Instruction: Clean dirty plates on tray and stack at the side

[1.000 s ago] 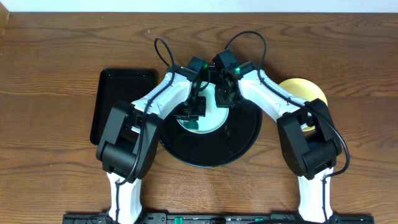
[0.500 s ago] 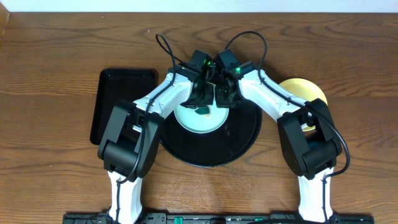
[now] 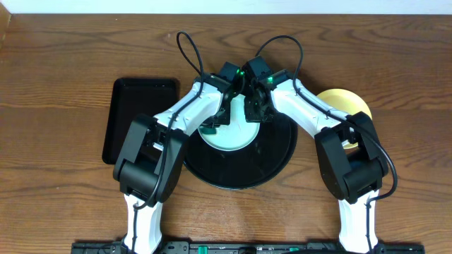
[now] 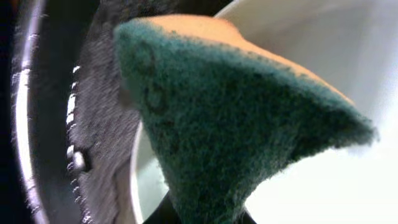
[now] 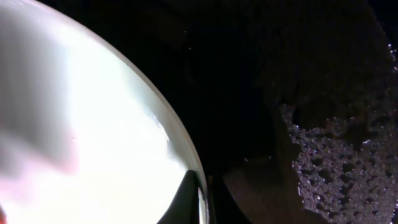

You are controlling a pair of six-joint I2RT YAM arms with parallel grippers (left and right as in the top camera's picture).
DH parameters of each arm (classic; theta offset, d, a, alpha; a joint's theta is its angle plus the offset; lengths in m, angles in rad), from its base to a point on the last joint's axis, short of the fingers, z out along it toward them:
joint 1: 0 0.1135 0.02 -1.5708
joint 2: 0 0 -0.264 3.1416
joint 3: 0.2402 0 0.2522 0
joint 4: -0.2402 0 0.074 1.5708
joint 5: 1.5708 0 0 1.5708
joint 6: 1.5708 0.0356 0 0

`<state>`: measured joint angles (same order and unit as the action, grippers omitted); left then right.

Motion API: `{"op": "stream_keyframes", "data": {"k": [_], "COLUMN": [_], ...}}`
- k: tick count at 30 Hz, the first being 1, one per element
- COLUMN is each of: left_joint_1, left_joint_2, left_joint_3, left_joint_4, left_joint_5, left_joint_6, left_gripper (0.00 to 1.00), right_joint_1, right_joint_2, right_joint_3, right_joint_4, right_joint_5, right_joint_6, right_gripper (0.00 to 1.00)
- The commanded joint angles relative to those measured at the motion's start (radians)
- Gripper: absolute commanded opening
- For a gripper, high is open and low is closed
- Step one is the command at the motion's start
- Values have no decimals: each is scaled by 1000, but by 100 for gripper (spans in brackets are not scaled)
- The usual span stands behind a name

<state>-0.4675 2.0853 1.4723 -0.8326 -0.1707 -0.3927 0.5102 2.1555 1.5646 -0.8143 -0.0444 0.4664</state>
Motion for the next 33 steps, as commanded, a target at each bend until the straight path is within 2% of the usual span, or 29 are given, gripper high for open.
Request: {"op": "stream_keyframes", "data": {"k": [1,12,18,21,28,33], "left_joint_1": [16,31,72,99,149,177], "left_joint_2": [4,-137,-248,-271,-269,-269], "left_joint_3": [74,279,280,280,249,233], "left_joint_4": [-73,-158,-166,-166,-166,-173], "left_joint_5": [-81,-51,-46,-47,-51,-50], "left_joint_6": [-9,24,37,40,40,39], "left_gripper": [8,8,8,8,8,8], "right_joint_1": [22,22,21,21,22,33], "right_joint_2": [55,55,41,-5,-179,-295], "right_joint_3": [-44,-43,-34,-34,-34,-34], "right_joint_4": [-15,-15,-13,-16,-27,-52], "right_joint_5": [10,10,-96,-98,3,180], "right_joint_6": [8,5,-148,-169,-176,-176], "right_gripper": [1,1,1,1,1,1]}}
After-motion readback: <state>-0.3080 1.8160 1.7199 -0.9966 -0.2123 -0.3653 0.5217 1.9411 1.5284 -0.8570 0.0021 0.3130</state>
